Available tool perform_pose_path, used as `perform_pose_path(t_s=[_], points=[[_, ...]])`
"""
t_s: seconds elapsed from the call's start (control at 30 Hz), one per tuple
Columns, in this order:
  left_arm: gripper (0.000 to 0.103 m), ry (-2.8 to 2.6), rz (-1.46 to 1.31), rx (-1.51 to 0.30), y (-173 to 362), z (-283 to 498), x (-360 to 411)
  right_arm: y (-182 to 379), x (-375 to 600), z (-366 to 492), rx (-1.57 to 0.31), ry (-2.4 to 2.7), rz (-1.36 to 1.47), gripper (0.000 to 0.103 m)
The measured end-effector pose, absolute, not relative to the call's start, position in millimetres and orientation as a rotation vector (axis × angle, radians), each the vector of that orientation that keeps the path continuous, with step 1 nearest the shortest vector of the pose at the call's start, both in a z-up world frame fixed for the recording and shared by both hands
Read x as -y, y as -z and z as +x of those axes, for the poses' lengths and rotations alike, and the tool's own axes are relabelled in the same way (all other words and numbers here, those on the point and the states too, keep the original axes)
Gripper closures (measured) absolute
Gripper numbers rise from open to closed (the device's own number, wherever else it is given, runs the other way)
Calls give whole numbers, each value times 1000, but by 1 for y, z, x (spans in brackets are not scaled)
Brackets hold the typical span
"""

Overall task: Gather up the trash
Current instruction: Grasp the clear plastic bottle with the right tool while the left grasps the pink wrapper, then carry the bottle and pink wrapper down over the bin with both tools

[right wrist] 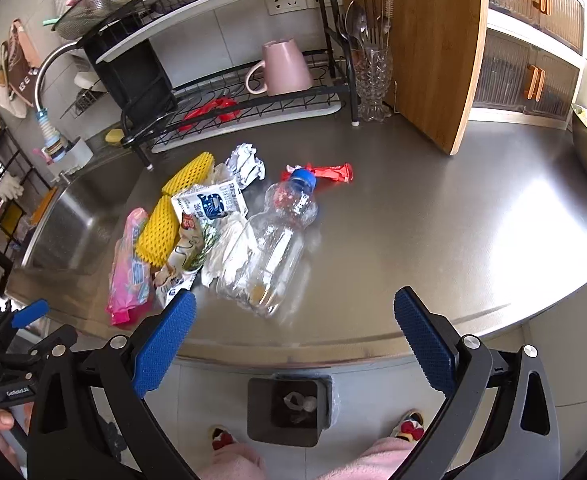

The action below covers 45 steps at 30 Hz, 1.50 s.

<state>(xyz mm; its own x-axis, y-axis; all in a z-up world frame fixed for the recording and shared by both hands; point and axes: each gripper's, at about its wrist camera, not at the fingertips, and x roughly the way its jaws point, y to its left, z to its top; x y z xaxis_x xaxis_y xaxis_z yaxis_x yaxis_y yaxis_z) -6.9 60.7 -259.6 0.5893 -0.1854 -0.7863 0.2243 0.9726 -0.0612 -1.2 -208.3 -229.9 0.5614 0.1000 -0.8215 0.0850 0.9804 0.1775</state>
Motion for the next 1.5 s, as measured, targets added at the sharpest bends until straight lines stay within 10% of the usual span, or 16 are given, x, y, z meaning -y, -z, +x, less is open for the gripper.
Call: perform_pose_path(t_s=[0.83,1.27,1.37,1.5], points=[[11,96,-9,-1053,318,106,-88,283,208,111,-1176,43,304,17],[41,91,6,-1138,344,120,-83,325,206,122,-1316,69,289,19],[68,78,17,-1127,342,120,-86,328,204,120,-1303,58,273,39],[90,88,-14,-1127,341,119,-93,329,204,118,-1292,47,273,39]])
